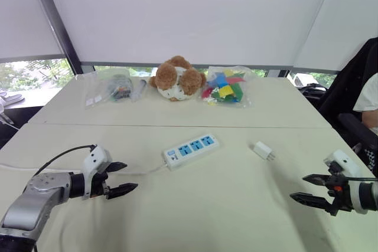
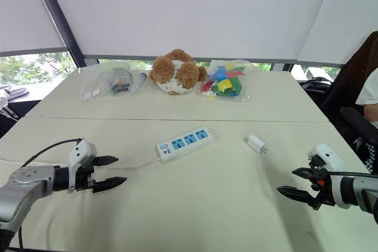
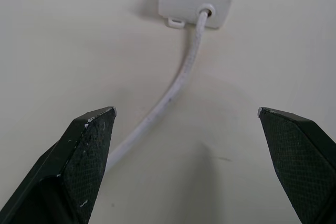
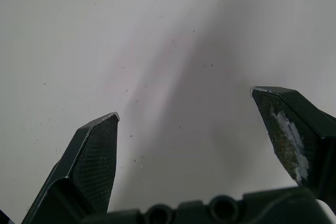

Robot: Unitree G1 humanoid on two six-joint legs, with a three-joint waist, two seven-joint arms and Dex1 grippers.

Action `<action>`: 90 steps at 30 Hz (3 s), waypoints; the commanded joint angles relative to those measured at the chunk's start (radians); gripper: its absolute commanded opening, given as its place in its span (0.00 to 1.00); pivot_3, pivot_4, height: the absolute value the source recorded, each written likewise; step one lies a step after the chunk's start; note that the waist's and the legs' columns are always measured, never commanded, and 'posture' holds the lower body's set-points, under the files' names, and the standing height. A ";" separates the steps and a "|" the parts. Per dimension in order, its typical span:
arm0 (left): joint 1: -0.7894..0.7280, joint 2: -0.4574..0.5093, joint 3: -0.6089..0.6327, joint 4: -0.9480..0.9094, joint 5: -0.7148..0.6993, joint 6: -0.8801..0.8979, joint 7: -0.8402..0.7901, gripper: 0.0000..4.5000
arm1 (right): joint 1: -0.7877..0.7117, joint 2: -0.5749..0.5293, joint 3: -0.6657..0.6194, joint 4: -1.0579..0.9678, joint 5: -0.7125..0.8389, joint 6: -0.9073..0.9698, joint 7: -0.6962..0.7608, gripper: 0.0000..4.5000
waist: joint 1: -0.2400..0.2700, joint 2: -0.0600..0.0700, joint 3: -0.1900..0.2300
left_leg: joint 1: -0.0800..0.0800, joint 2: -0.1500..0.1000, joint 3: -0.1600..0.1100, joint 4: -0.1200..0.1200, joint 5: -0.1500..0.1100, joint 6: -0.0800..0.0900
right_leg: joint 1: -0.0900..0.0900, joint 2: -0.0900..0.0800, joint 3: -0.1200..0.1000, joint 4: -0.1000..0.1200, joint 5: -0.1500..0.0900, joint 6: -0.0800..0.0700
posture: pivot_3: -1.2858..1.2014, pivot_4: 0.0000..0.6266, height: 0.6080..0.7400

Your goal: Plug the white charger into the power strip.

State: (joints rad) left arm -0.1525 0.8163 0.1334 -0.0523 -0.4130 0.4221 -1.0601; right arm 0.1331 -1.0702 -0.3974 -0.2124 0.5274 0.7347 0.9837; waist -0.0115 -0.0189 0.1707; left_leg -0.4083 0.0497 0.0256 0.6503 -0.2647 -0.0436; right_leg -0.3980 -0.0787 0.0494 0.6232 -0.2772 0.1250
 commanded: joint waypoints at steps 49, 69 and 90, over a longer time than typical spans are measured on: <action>-0.561 -0.334 -0.382 0.703 0.334 -0.624 -0.317 0.67 | -0.694 -0.115 0.358 0.146 0.028 0.199 -0.038 1.00 | -0.001 0.001 -0.001 | 0.000 0.000 -0.002 0.006 0.000 0.000 | 0.000 0.002 0.000 0.008 0.003 0.005 | 0.52 0.24 0.99; -0.506 -0.414 -0.421 0.717 0.395 -0.693 -0.242 0.67 | -1.577 0.360 1.059 1.504 -0.808 -0.287 0.501 1.00 | 0.026 0.008 -0.003 | -0.006 -0.001 0.001 0.008 0.000 0.000 | -0.005 0.001 0.000 0.009 0.002 0.008 | 0.52 0.24 0.99; -0.286 -0.401 -0.410 0.434 0.381 -0.549 -0.109 0.67 | -1.528 0.470 0.949 1.591 -0.976 -0.338 0.342 0.45 | 0.020 0.018 -0.007 | -0.001 -0.001 0.001 0.012 0.000 0.000 | -0.005 0.001 0.000 0.021 0.002 0.008 | 0.52 0.24 0.99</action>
State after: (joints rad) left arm -0.4916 0.4245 -0.2083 0.3691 -0.0568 -0.1580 -1.1462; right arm -1.3876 -0.6010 0.5691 1.3781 -0.4351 0.3982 1.3304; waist 0.0086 -0.0009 0.1641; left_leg -0.4095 0.0483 0.0261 0.6620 -0.2645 -0.0437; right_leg -0.4027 -0.0780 0.0495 0.6438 -0.2757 0.1334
